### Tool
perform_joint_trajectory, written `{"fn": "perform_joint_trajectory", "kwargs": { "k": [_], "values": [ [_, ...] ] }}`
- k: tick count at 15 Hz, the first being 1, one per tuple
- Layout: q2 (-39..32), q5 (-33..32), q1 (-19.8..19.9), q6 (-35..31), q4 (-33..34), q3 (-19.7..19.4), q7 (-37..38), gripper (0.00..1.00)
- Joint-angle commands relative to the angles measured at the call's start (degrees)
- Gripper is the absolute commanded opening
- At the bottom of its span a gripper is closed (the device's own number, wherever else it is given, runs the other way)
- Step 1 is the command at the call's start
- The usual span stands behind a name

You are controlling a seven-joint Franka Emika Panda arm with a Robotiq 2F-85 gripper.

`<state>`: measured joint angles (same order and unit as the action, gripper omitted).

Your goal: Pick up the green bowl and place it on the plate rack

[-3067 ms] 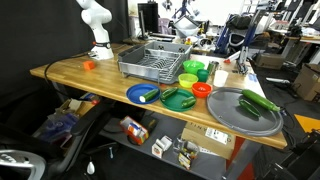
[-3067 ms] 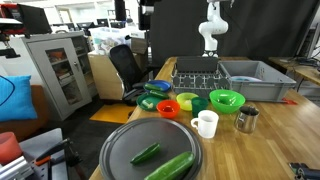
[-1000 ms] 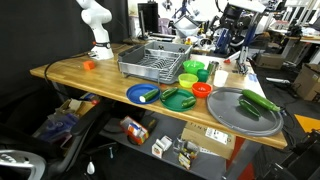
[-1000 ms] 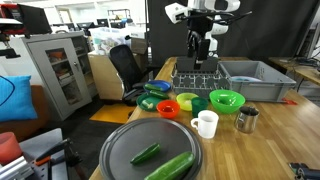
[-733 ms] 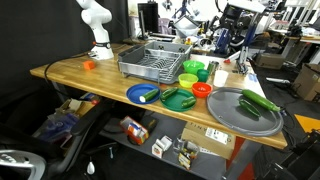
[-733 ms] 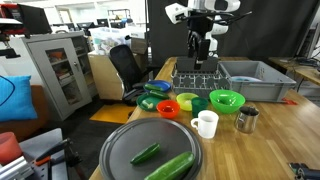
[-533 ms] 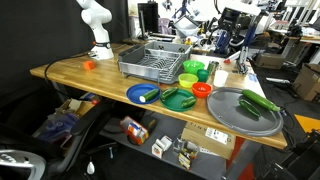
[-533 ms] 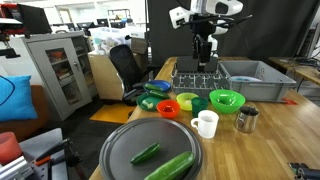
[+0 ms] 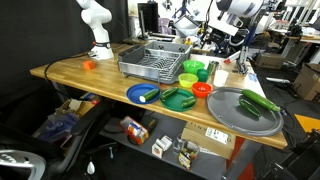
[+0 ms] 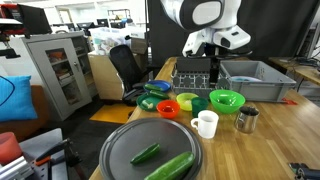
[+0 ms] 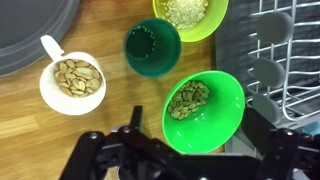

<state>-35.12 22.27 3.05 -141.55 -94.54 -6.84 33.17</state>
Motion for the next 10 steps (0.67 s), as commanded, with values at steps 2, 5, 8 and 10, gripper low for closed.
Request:
{"fn": "perform_joint_trajectory", "kwargs": {
  "k": [2,5,8,10],
  "values": [
    [-7.3,5.2,3.5,-1.3,7.6,2.5,1.8,1.0],
    [-11.7,7.9,5.7,-0.8,12.0,4.1,1.4,1.0],
    [-15.9,8.7,7.0,-0.2,16.2,5.1,1.2,1.0],
    [-18.3,8.0,7.1,0.1,18.5,5.2,1.3,1.0]
  ]
}}
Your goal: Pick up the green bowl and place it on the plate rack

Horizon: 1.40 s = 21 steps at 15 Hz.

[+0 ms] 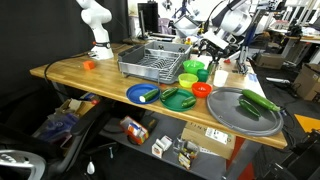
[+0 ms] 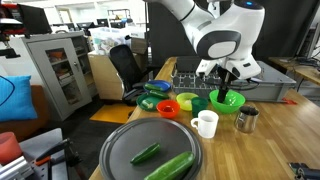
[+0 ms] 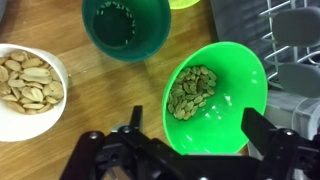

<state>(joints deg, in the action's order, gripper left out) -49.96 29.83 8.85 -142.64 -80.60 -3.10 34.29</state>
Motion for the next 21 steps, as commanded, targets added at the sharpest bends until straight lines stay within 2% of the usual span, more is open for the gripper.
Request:
{"fn": "perform_joint_trajectory", "kwargs": {
  "k": [1,5,7,17,21],
  "values": [
    [-4.4,0.3,1.4,1.4,5.6,1.6,0.3,1.0],
    [-8.1,-0.4,1.3,2.4,9.6,1.6,0.8,1.0],
    [-9.4,-0.4,1.6,2.9,11.2,1.9,0.9,0.72],
    [-11.9,-1.0,3.4,8.2,16.5,1.8,1.9,0.02],
    [-11.4,-0.4,4.6,9.8,16.6,2.5,0.4,0.0]
  ]
}}
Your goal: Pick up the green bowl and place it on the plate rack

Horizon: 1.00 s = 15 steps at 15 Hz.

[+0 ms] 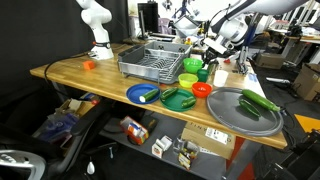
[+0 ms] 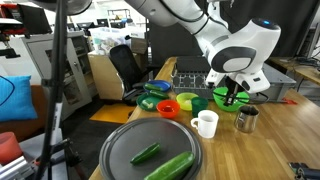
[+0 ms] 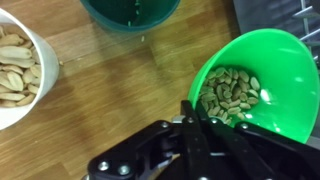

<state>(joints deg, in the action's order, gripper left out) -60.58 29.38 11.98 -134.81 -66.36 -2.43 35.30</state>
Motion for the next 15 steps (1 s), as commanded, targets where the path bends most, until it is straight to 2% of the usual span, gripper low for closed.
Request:
{"fn": "perform_joint_trajectory", "kwargs": {
  "k": [1,7,15],
  "values": [
    [-0.4,0.0,1.6,1.4,2.0,1.8,-1.0,0.01],
    [3.0,1.1,2.8,-1.1,-1.0,2.6,-3.7,0.01],
    [11.9,2.2,3.5,0.0,-11.9,3.2,-7.1,0.01]
  ]
}}
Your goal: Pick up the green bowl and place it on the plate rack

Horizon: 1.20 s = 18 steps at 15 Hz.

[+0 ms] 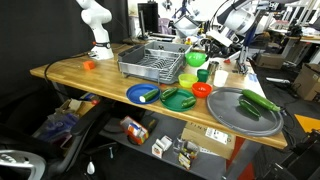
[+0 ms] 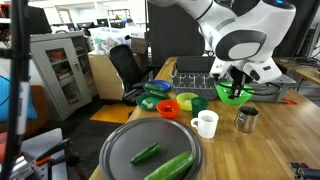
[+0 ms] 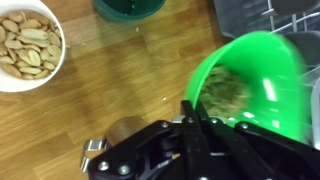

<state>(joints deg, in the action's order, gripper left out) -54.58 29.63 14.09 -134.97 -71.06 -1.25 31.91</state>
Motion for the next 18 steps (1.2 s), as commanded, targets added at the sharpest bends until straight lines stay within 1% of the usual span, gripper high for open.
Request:
{"fn": "perform_joint_trajectory", "kwargs": {
  "k": [1,2,5,9,14,18],
  "values": [
    [7.4,1.6,1.1,1.4,-8.7,1.9,-4.7,0.01],
    [9.1,0.6,0.6,2.9,-10.1,1.3,-5.1,0.01],
    [14.5,-0.1,-0.3,6.0,-14.7,1.2,-9.2,0.01],
    [19.3,-0.4,-2.3,9.0,-17.5,1.6,-14.0,0.01],
    [21.3,-3.7,-6.6,10.7,-16.1,2.8,-19.5,0.01],
    [20.4,-6.3,-9.8,8.1,-14.3,4.3,-24.4,0.01]
  ]
}}
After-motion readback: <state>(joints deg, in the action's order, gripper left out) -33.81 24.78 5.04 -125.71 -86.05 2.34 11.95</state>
